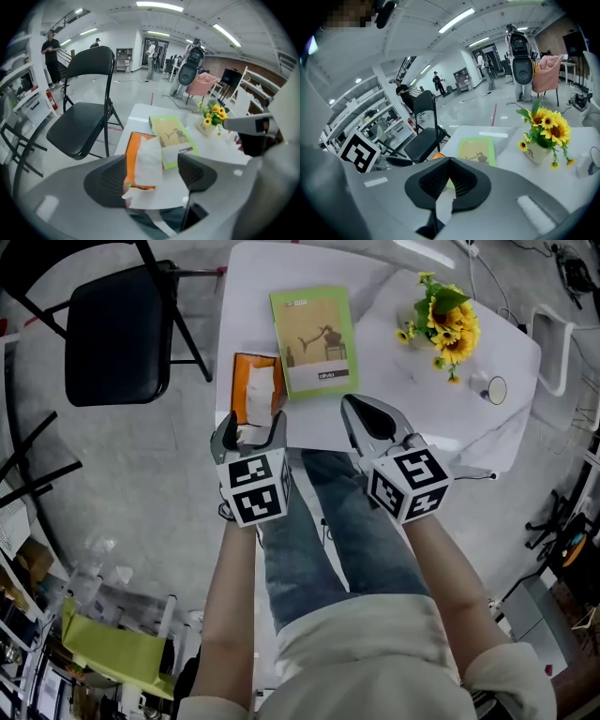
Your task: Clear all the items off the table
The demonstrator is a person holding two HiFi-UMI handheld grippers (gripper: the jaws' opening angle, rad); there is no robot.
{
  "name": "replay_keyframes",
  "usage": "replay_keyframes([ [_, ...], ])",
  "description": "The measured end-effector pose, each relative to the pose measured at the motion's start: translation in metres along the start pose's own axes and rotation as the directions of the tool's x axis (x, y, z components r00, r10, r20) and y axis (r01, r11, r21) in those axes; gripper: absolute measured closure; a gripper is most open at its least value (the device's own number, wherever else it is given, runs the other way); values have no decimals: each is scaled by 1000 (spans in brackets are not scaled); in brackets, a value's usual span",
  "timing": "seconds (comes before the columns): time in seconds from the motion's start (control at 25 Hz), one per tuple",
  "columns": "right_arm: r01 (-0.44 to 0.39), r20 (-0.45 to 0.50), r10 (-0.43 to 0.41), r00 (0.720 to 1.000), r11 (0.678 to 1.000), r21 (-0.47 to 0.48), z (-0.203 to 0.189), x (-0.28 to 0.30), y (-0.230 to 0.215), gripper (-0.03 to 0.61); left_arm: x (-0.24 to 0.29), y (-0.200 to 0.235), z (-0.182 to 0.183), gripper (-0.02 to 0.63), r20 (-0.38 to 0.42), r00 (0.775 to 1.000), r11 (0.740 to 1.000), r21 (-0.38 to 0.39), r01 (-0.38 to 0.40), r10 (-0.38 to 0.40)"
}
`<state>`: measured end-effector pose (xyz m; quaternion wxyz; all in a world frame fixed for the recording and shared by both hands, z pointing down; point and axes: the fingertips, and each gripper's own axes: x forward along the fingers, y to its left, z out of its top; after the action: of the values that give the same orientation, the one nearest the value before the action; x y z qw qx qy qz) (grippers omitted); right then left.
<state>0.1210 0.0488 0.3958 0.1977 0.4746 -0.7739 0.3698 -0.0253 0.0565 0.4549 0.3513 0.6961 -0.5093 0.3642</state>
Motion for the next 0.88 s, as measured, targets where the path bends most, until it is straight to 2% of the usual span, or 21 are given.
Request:
replay_keyframes([
  [0.2,12,-1,-12,1000,1000,16,-14,7,-7,580,32,14,-17,197,-57,998,999,39,-9,11],
  [0.44,21,-16,-21,1000,999,37,-34,19,-12,581,65,22,-36,126,-138,990,997,71,23,-13],
  [0.68,18,-34,-17,999,999,43,-46,28,-9,580,87,23,-45,109,-174,984,994,94,47,-30],
  [0.88,31,-41,-29,999,998,49,-51,34,-11,581,100,26,-51,107,-182,983,993,115,27,-6],
])
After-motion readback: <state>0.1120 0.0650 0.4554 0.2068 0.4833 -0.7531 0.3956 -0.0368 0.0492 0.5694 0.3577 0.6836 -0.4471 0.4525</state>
